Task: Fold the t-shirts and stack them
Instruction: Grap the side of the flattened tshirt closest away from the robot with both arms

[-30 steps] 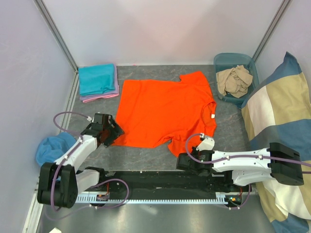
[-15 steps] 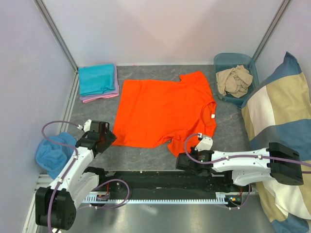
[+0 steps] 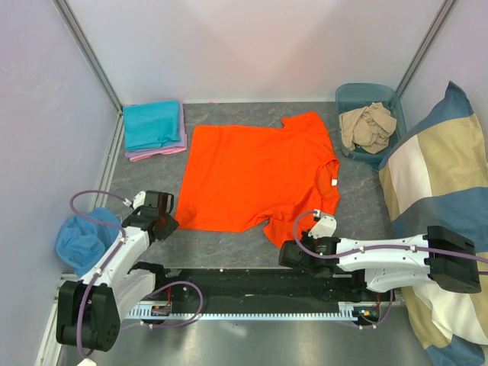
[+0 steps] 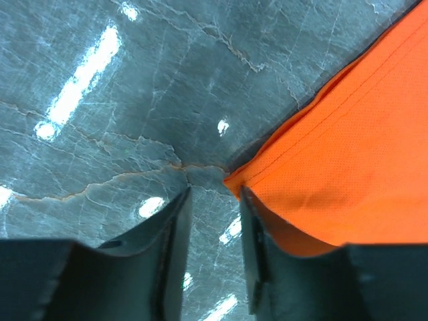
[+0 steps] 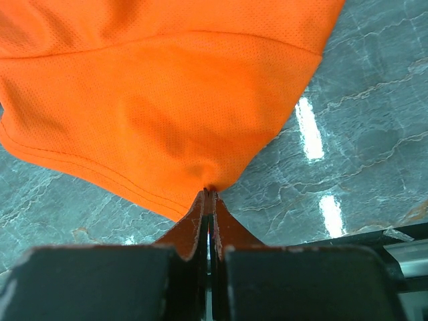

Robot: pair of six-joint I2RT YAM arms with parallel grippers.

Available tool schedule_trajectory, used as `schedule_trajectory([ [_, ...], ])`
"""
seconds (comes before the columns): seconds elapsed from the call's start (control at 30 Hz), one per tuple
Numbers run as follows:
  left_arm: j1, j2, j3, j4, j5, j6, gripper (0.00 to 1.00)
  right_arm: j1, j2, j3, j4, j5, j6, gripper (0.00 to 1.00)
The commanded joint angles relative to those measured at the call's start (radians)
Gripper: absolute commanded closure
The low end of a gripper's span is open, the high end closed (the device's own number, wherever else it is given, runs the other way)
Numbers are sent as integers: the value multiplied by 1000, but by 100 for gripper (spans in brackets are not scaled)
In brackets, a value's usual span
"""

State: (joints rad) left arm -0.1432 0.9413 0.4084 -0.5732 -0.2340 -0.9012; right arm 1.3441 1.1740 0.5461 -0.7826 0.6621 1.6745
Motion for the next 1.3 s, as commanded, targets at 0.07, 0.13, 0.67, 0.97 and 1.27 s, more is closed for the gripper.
schedule_trajectory([
  [0.07,-1,63,3,70,5,-15,62,-5,-25,-17,8,18,5,100],
  [0.13,-1,82,12,90,5,-13,62,-5,-28,-20,8,18,8,100],
  [0.67,-1,64,58,73,41,-4,58,-16,-33,-38,17,8,5,100],
  [0.97,1,17,72,42,33,-5,52,-17,-14,-38,43,2,-9,100],
  [1.27,-1,83,64,85,30,1,52,-30,-22,-43,43,-1,-15,100],
])
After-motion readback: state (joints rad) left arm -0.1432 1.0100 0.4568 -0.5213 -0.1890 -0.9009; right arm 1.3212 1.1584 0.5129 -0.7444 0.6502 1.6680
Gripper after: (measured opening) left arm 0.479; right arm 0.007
